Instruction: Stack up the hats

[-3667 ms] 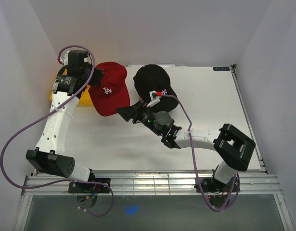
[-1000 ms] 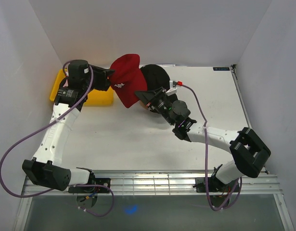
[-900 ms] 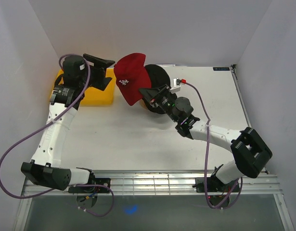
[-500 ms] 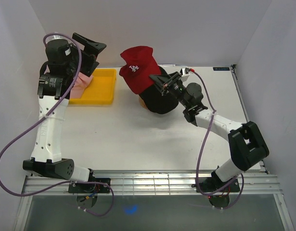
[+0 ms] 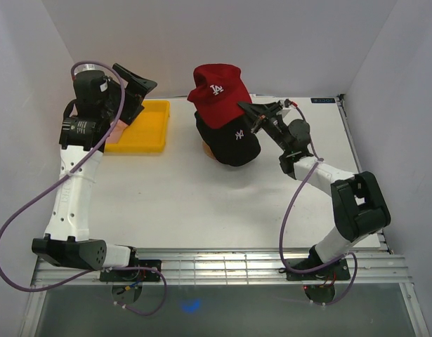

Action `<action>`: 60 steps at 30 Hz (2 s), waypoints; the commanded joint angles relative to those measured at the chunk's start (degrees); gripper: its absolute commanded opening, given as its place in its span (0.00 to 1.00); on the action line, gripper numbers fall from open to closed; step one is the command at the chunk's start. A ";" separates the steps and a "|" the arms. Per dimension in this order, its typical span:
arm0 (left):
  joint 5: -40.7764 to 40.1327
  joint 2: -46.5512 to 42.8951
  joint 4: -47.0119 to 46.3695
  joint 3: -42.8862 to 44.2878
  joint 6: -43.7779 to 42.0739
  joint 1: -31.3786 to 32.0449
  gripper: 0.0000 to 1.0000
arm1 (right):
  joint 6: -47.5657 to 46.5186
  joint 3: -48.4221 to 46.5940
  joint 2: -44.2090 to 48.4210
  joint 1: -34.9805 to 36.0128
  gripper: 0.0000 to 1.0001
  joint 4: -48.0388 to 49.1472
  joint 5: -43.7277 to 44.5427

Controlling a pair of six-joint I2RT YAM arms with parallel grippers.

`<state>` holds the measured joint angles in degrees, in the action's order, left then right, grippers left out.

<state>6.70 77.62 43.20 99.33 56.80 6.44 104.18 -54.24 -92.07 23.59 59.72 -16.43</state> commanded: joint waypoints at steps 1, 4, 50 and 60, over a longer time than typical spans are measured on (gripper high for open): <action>0.86 -2.92 -1.36 -1.59 -1.25 -0.37 0.98 | 4.88 3.33 2.34 -1.97 0.08 8.99 -1.42; 0.95 -3.27 -1.72 -2.56 -1.16 -0.37 0.98 | 8.47 4.58 0.23 -3.46 0.08 13.04 -3.26; -0.81 -2.13 -1.98 -5.29 -4.59 -0.55 0.98 | 16.84 27.87 -9.61 -9.27 0.08 32.20 -9.15; -1.42 -2.65 -1.80 -6.34 -5.47 -1.08 0.98 | 15.53 31.47 -14.27 -10.06 0.08 33.70 -10.38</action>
<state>6.35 76.49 41.56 93.76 52.49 5.76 114.74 -25.58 -103.70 14.28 83.74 -25.08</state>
